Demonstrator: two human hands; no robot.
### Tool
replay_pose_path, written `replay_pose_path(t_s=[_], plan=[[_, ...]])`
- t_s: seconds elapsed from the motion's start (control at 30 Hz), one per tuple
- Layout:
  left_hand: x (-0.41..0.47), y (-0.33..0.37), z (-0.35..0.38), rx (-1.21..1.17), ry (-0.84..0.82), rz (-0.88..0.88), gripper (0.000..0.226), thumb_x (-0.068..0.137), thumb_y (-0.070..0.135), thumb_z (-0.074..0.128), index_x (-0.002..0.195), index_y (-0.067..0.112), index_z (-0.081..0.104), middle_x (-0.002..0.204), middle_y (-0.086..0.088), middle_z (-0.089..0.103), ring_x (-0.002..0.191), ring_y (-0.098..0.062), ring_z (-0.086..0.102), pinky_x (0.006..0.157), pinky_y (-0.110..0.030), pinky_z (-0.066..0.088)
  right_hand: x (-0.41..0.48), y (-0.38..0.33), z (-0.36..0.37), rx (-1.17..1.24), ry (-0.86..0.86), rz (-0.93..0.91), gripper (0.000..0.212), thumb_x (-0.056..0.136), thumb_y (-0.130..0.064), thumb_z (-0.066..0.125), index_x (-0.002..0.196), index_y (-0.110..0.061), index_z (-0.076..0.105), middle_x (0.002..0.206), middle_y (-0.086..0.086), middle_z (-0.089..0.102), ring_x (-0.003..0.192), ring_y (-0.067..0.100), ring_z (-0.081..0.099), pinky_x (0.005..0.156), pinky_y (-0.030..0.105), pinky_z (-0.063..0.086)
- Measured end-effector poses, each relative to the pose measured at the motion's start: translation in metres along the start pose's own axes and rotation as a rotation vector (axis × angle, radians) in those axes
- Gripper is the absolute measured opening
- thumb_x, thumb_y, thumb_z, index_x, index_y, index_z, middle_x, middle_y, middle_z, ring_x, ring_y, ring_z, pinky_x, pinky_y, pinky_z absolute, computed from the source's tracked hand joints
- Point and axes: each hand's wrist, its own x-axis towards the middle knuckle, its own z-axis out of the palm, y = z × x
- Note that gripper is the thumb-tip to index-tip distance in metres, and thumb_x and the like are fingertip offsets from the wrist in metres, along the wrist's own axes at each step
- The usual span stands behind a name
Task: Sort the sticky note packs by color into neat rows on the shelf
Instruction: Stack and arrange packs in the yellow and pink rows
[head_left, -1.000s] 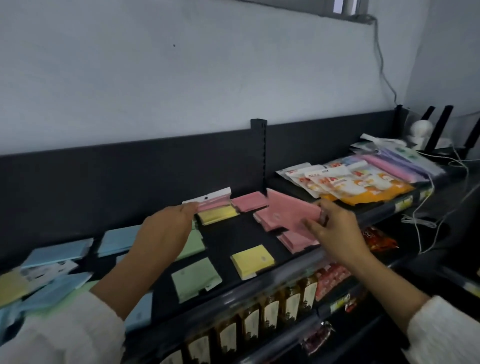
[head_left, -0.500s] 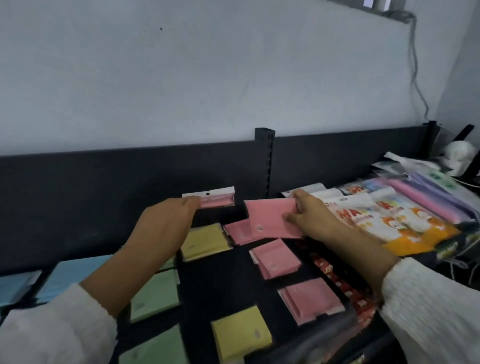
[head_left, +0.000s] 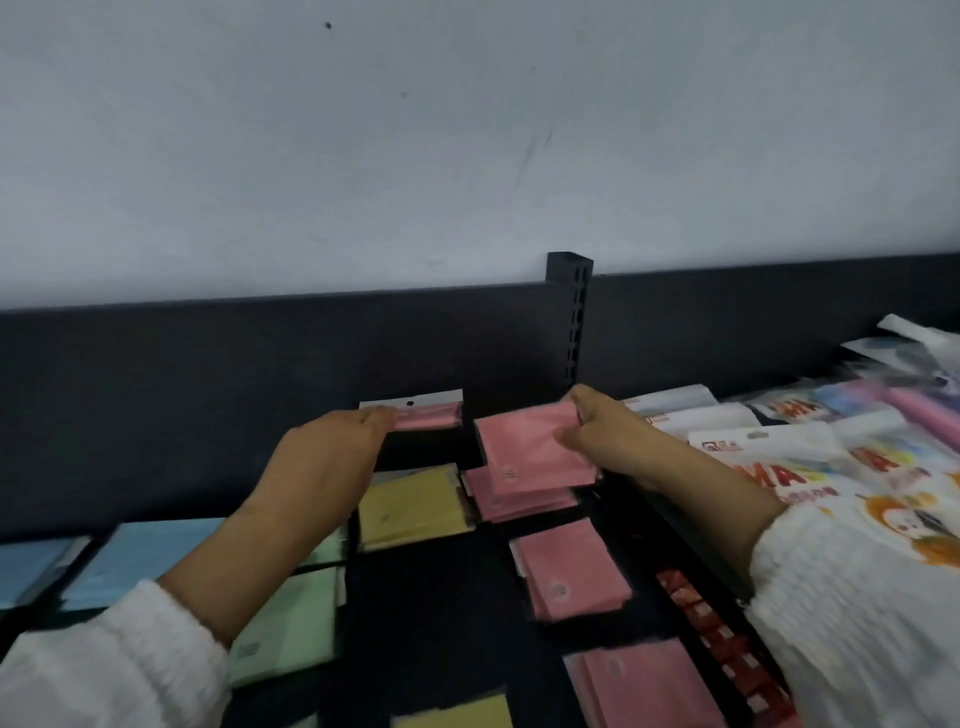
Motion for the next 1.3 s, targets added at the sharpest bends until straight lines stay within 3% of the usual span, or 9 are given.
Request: replay_pose_path(t_s=[0.17, 0.37, 0.57, 0.8, 0.97, 1.07, 1.17, 1.3], plan=[[0.007, 0.010, -0.002, -0.005, -0.018, -0.077, 0.049, 0.053, -0.006, 0.076, 0.096, 0.015, 0.068, 0.063, -0.001, 0.065, 0.045, -0.019, 0.057, 0.038, -0.019, 0.024, 0.018, 0.005, -0.006, 0.020, -0.086, -0.021, 0.007, 0.088, -0.009, 0.051, 0.095, -0.011, 0.049, 0.089, 0.005, 0.056, 0.077, 0.017, 0.054, 0.065, 0.029, 0.044], [0.011, 0.025, -0.004, 0.002, 0.007, -0.091, 0.050, 0.045, -0.009, 0.079, 0.090, 0.010, 0.068, 0.058, -0.003, 0.062, 0.043, -0.021, 0.055, 0.039, -0.018, 0.021, 0.038, 0.011, -0.009, 0.048, -0.125, -0.055, 0.011, 0.088, -0.008, 0.052, 0.098, -0.011, 0.049, 0.096, 0.007, 0.056, 0.084, 0.018, 0.055, 0.070, 0.029, 0.046], [0.010, 0.027, -0.006, 0.046, 0.043, -0.093, 0.053, 0.041, -0.006, 0.083, 0.090, 0.009, 0.070, 0.059, -0.004, 0.063, 0.042, -0.020, 0.056, 0.040, -0.016, 0.020, 0.051, 0.020, -0.005, 0.111, -0.126, -0.064, 0.021, 0.089, -0.006, 0.054, 0.109, -0.011, 0.051, 0.092, -0.001, 0.055, 0.081, 0.011, 0.054, 0.061, 0.018, 0.044], [0.006, 0.029, -0.007, 0.072, 0.071, -0.097, 0.053, 0.041, 0.005, 0.087, 0.091, 0.013, 0.071, 0.059, -0.001, 0.064, 0.042, -0.018, 0.058, 0.028, -0.023, 0.033, 0.066, 0.036, 0.009, 0.256, -0.125, 0.040, 0.026, 0.088, -0.004, 0.055, 0.113, -0.014, 0.052, 0.106, 0.009, 0.055, 0.092, 0.021, 0.054, 0.064, 0.027, 0.048], [0.005, 0.028, -0.010, 0.084, 0.097, -0.083, 0.054, 0.042, 0.003, 0.086, 0.092, 0.010, 0.070, 0.058, -0.004, 0.063, 0.041, -0.020, 0.056, 0.033, -0.020, 0.023, 0.070, 0.046, 0.015, 0.311, -0.172, 0.101, 0.023, 0.089, -0.002, 0.054, 0.108, -0.016, 0.051, 0.109, 0.013, 0.054, 0.091, 0.022, 0.054, 0.065, 0.031, 0.050], [0.005, 0.031, -0.011, 0.050, 0.108, -0.082, 0.051, 0.046, 0.000, 0.084, 0.094, 0.008, 0.068, 0.059, -0.005, 0.063, 0.042, -0.022, 0.056, 0.033, -0.021, 0.027, 0.068, 0.049, 0.022, 0.343, -0.224, 0.131, 0.024, 0.089, -0.001, 0.053, 0.109, -0.014, 0.051, 0.109, 0.015, 0.054, 0.090, 0.023, 0.055, 0.068, 0.032, 0.050], [0.005, 0.036, -0.008, 0.035, 0.109, -0.064, 0.051, 0.047, 0.001, 0.084, 0.094, 0.009, 0.068, 0.061, -0.004, 0.063, 0.044, -0.021, 0.057, 0.031, -0.022, 0.032, 0.063, 0.053, 0.035, 0.170, -0.220, 0.096, 0.030, 0.088, -0.007, 0.056, 0.118, -0.010, 0.051, 0.108, 0.011, 0.055, 0.091, 0.020, 0.055, 0.071, 0.027, 0.048], [0.007, 0.044, -0.004, 0.024, 0.101, -0.019, 0.052, 0.042, 0.006, 0.086, 0.091, 0.013, 0.070, 0.061, 0.000, 0.064, 0.045, -0.016, 0.058, 0.031, -0.021, 0.034, 0.059, 0.053, 0.041, -0.210, -0.120, -0.025, 0.049, 0.086, -0.019, 0.061, 0.132, -0.011, 0.046, 0.129, 0.011, 0.047, 0.113, 0.023, 0.052, 0.086, 0.020, 0.039]])
